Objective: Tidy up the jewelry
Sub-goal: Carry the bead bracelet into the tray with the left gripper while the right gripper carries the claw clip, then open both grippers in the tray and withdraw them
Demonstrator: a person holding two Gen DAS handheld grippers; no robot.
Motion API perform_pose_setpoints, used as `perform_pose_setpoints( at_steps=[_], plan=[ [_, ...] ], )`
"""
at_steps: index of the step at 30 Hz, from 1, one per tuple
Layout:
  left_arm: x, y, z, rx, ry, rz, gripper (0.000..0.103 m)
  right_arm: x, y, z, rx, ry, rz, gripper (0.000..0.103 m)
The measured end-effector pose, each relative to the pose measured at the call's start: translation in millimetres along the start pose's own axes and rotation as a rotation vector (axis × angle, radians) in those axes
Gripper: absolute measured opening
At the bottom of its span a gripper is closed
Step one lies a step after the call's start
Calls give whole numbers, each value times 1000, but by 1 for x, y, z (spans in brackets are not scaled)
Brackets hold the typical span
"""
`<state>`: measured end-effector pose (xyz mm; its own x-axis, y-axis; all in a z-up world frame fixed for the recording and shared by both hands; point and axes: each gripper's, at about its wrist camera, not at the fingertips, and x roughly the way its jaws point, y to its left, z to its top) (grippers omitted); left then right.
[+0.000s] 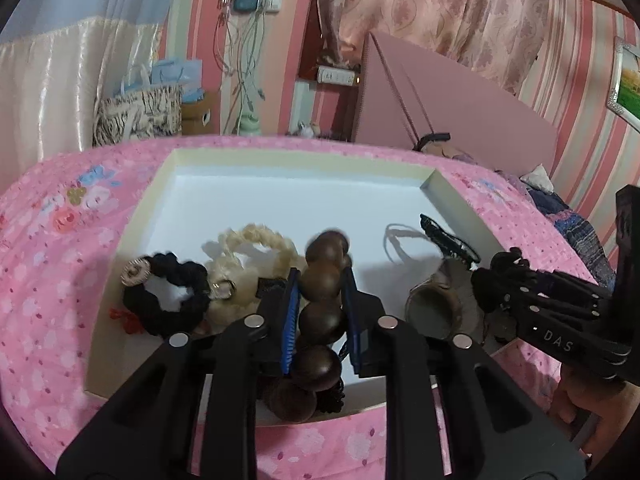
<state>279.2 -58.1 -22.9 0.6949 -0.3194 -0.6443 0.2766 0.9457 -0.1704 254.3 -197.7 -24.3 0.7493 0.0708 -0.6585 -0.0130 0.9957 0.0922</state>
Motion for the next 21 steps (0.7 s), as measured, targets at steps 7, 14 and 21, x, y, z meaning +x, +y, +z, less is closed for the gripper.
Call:
perform_pose_setpoints(
  at_steps=[7,14,21],
  plan=[
    [-4,14,-3,-85,-29,-24,43,-6,3,0,-5,-34,-8,53],
    [-25,7,-6,-43,-115,28,79,-22,6,-2,-25,-95,-21,70],
    [-61,-4,2,-4,-182,65,86,-43,6,-1,-42,-108,63,71]
  ],
)
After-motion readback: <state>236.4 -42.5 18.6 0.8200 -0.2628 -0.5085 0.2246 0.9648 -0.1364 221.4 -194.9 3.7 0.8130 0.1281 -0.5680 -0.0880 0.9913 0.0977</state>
